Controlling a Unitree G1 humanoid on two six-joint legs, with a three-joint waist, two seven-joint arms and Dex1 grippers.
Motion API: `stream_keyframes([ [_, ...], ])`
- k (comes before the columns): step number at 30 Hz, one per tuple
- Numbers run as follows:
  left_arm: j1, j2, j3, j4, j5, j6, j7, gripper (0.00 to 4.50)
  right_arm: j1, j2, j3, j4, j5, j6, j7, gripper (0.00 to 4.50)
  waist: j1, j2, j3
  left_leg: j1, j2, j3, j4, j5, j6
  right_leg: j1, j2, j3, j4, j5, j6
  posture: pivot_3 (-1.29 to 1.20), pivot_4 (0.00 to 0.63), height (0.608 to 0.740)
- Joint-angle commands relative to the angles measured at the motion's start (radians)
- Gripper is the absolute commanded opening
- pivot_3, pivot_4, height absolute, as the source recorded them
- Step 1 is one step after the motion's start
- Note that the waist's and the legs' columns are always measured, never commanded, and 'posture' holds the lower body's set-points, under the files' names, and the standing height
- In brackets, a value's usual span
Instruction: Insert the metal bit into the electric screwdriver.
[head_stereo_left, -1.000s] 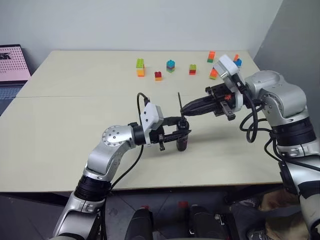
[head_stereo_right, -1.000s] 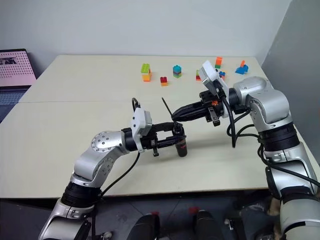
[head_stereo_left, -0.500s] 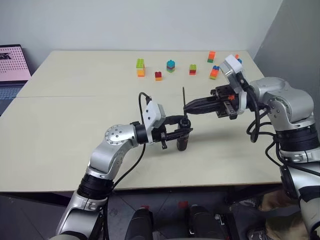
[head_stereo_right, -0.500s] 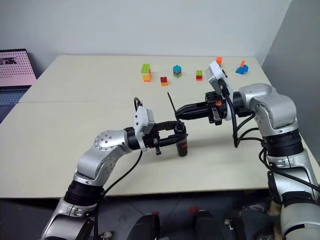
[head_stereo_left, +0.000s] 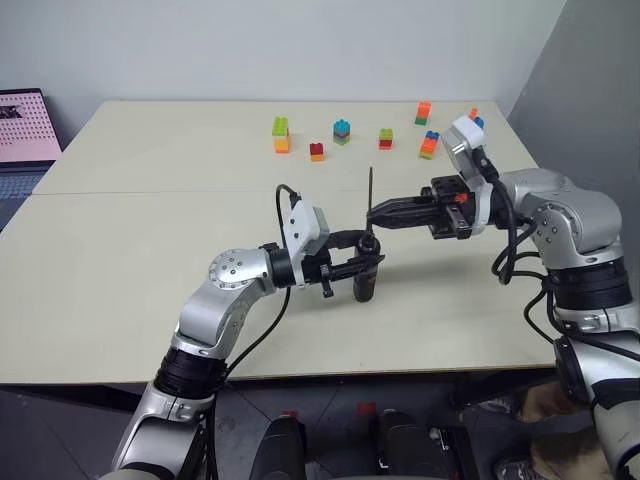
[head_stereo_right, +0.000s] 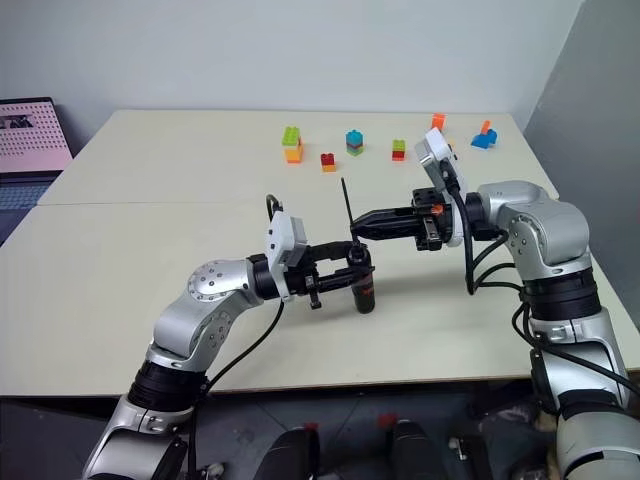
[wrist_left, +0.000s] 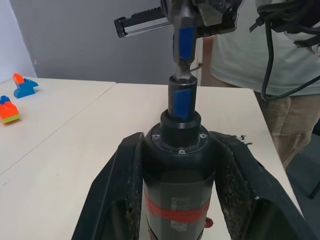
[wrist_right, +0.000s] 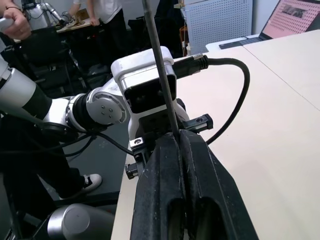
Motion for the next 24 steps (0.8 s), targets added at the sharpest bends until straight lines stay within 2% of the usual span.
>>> stream_keyframes([
  [1, 0.013, 0.011, 0.011, 0.037, 0.025, 0.024, 0.032, 1.63, 0.011, -0.002, 0.002, -0.048, 0.013, 0.0, 0.005, 0.0, 0.0, 0.0, 0.0, -0.001, 0.0, 0.0, 0.0, 0.0, 0.0, 0.0, 0.0, 0.0, 0.0, 0.0, 0.0, 0.0, 0.15, 0.74],
  [10, 0.013, 0.013, 0.009, 0.046, 0.028, 0.016, 0.025, 1.63, 0.029, -0.007, 0.021, -0.073, 0.002, -0.013, -0.004, 0.0, 0.0, 0.0, 0.0, -0.001, 0.0, 0.0, 0.0, 0.0, 0.0, -0.001, 0.0, 0.0, -0.001, 0.0, 0.0, 0.0, 0.15, 0.74],
  [24, 0.013, 0.006, 0.0, 0.042, 0.032, 0.013, 0.025, 1.63, -0.004, -0.048, -0.046, -0.074, 0.026, -0.014, -0.002, 3.02, 0.0, 0.0, 0.0, -0.002, 0.0, 0.0, 0.0, 0.0, 0.0, -0.001, 0.0, 0.0, -0.003, 0.0, 0.0, 0.0, 0.15, 0.74],
])
